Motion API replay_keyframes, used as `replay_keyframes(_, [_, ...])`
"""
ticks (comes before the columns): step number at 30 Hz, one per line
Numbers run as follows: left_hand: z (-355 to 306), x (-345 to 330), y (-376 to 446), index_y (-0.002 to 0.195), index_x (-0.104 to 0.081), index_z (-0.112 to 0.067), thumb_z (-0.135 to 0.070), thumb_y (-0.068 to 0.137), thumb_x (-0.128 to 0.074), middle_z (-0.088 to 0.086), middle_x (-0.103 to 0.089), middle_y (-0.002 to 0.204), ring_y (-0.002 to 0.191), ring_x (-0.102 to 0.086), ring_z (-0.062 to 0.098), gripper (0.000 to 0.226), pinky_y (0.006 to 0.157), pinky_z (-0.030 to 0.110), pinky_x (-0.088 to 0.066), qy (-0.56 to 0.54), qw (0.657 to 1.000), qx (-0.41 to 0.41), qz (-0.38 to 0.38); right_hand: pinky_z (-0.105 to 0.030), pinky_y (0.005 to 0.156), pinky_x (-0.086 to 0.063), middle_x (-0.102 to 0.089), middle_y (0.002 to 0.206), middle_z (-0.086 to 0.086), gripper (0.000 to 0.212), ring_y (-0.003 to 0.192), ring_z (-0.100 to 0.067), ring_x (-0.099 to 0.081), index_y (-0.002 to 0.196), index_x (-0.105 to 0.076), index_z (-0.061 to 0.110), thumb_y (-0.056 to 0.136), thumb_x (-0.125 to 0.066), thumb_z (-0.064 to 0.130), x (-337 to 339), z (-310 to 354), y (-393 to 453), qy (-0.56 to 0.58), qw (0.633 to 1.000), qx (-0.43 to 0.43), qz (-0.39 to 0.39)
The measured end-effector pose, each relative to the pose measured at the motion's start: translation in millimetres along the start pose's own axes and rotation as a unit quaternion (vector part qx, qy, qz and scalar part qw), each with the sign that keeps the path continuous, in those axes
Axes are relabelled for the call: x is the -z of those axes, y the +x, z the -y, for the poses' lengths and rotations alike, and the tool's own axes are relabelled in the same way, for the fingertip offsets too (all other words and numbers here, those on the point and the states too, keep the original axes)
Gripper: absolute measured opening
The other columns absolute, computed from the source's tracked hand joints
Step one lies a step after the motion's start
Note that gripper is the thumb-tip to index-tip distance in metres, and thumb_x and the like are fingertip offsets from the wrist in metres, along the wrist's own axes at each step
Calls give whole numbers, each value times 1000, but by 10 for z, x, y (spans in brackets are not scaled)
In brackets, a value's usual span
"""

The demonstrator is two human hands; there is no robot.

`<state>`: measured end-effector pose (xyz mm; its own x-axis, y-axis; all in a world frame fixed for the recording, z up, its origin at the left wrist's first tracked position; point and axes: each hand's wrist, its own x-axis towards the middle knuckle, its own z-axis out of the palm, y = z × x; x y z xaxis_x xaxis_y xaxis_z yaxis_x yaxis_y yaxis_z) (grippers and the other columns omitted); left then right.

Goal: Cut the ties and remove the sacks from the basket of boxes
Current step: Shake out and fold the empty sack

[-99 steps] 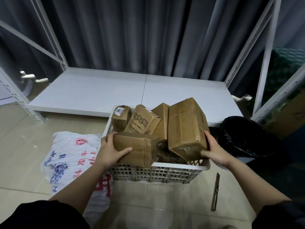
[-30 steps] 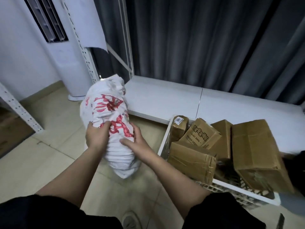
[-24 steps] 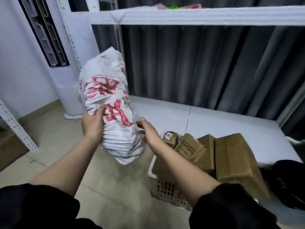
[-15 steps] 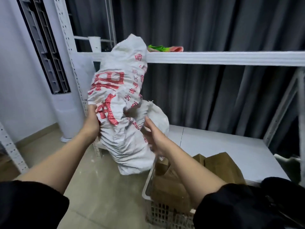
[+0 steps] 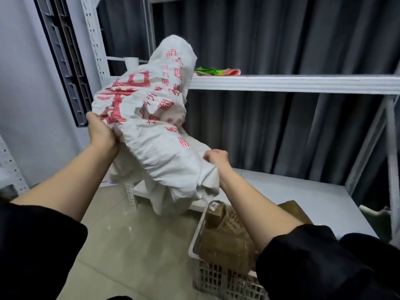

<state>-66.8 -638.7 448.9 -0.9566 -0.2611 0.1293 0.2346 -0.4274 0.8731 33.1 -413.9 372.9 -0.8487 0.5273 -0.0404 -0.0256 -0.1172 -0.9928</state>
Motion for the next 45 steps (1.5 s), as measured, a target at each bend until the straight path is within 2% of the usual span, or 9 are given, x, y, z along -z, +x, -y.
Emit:
replay_keyframes(5, [-21,13,192,106,-69,-21,-50,90,-30,-1,-71,103,96,-65,24,51,76,26,-51,-16,996,75,-50,-39,93,-45,-52,123,-8,37,108,-31,-55,119,-51,14,91,-50,39,153,-70,-55,-354,931,30,90])
replay_keyframes(12, [108,-145,-132,44,-60,-18,-35,97,-23,-5,-59,43,54,-54,16,67,53,21,-45,-12,992,120,26,-46,90,-51,-51,138,-15,88,118,-34,-57,140,-39,17,78,-40,79,-167,21,-169,115,925,-198,302])
replay_keyframes(17, [58,-142,-333,65,-47,-20,-32,100,-26,-7,-56,40,46,-53,10,43,37,14,-39,64,991,100,66,-28,95,-46,-68,108,-12,76,110,-28,-63,102,-65,7,80,-38,75,-291,-266,-310,118,935,-239,235])
replay_keyframes(23, [577,152,501,117,-61,-27,-70,70,-40,6,-64,122,113,-56,30,67,100,48,-41,205,971,110,50,-12,45,-47,-63,46,-1,47,42,-7,-61,68,-63,7,103,-34,20,-367,74,-414,165,940,-99,281])
replay_keyframes(32, [450,530,287,138,-45,-13,-78,77,-14,20,-37,146,132,-39,37,94,111,49,-30,387,913,103,-71,-11,59,-52,-57,115,-3,35,85,-9,-55,123,-55,-3,90,-46,-12,-233,816,-112,-147,965,160,148])
replay_keyframes(36, [482,926,411,113,-54,-4,-32,99,-40,19,-58,119,96,-60,33,34,86,38,-49,536,830,105,114,-36,102,-47,-56,134,-7,43,119,-16,-55,127,-60,7,88,-47,-6,-272,1036,-64,-261,904,324,99])
replay_keyframes(39, [295,1048,216,97,-52,3,-31,98,-43,19,-58,80,48,-59,26,35,49,27,-49,605,740,264,128,-26,90,-45,-61,119,-1,42,109,-14,-55,122,-64,16,89,-45,-4,-290,1198,-101,-420,789,438,95])
replay_keyframes(42, [141,977,63,108,-49,11,-26,102,-37,23,-61,77,72,-68,35,40,75,39,-53,716,636,261,124,-24,71,-32,-57,89,13,26,87,-10,-49,107,-71,21,87,-57,15,-274,1329,-168,-492,669,547,106])
replay_keyframes(45, [105,826,143,134,-38,2,-34,100,-37,26,-58,111,78,-61,36,50,65,39,-48,621,755,189,95,-29,62,-33,-58,77,-3,16,75,-24,-52,92,-74,20,81,-63,17,-225,1396,-121,-538,510,669,57])
